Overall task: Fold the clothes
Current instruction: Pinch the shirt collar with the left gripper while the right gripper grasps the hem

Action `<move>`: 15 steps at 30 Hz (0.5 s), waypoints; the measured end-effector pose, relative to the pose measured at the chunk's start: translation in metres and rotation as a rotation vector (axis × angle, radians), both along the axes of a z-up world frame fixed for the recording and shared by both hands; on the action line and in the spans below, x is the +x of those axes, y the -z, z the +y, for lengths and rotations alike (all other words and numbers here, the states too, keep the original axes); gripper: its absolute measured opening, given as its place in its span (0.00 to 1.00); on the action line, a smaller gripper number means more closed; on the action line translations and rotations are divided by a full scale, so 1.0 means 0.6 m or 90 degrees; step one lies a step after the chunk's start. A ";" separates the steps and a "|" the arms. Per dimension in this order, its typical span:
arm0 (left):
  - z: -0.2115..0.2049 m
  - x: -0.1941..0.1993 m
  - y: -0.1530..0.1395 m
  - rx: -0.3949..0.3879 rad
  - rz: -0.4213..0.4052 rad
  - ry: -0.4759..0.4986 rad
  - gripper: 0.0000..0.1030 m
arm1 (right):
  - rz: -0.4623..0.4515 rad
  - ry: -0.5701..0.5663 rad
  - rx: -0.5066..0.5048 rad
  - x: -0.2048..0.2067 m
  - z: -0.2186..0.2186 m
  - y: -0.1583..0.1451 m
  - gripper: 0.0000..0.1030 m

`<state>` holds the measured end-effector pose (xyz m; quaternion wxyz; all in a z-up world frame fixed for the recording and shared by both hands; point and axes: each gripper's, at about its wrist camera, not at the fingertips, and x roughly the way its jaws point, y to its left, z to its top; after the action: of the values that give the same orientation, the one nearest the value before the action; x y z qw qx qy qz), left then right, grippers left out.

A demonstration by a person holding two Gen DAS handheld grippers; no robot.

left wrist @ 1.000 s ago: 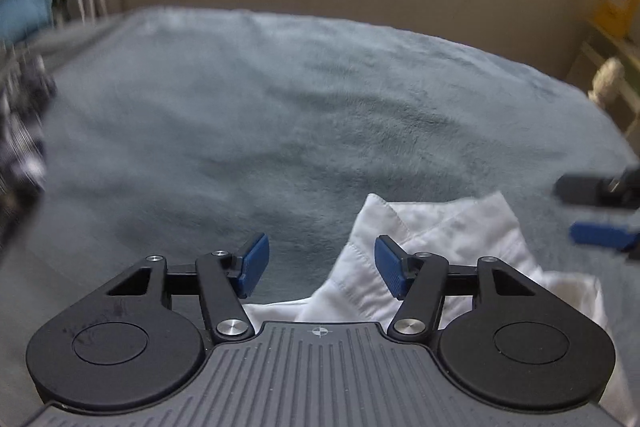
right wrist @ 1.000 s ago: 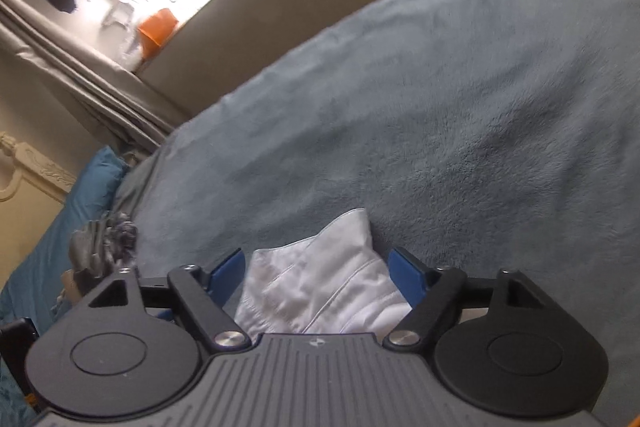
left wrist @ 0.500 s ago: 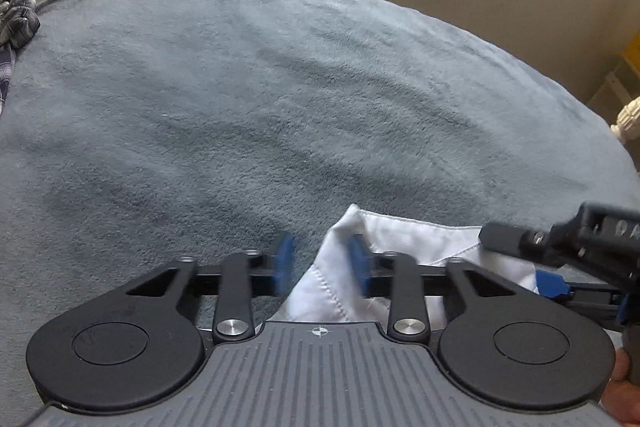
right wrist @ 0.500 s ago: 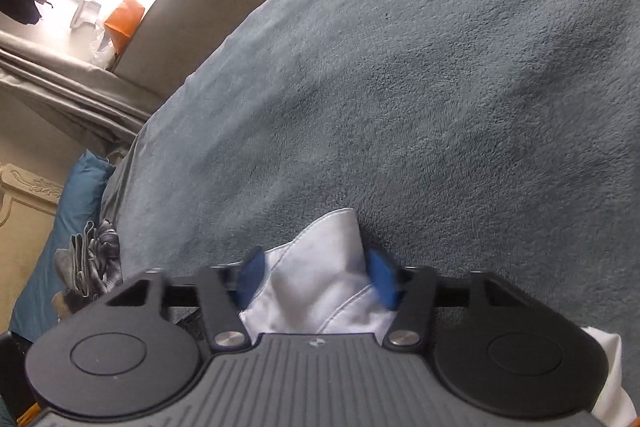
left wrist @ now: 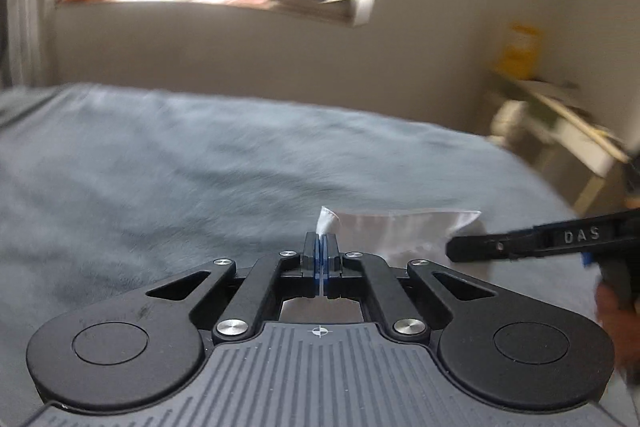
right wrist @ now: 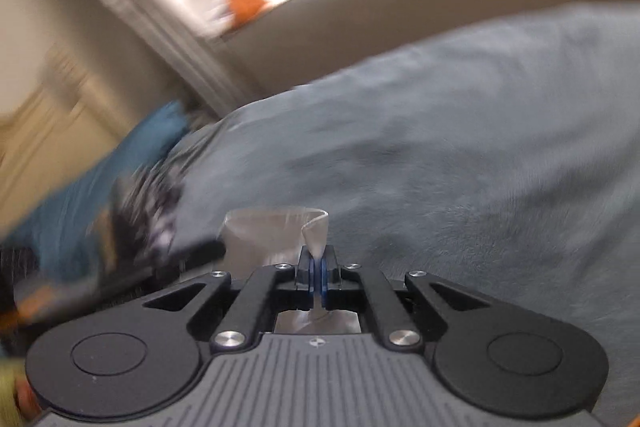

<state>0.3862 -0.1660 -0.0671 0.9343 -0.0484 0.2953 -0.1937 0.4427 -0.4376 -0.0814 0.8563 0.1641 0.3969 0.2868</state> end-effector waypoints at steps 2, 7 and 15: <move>0.009 -0.042 -0.004 -0.007 0.008 0.053 0.04 | -0.034 -0.042 -0.026 -0.053 -0.009 -0.025 0.06; 0.049 -0.127 0.012 -0.035 0.092 0.113 0.35 | -0.016 -0.029 -0.016 -0.163 -0.055 -0.023 0.41; 0.068 -0.116 0.060 -0.049 0.170 0.018 0.37 | 0.150 0.126 0.160 -0.156 -0.147 0.049 0.42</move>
<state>0.3165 -0.1251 -0.1034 0.8812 -0.1056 0.4102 -0.2099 0.3493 -0.5261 -0.1109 0.8007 0.3403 0.4374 0.2276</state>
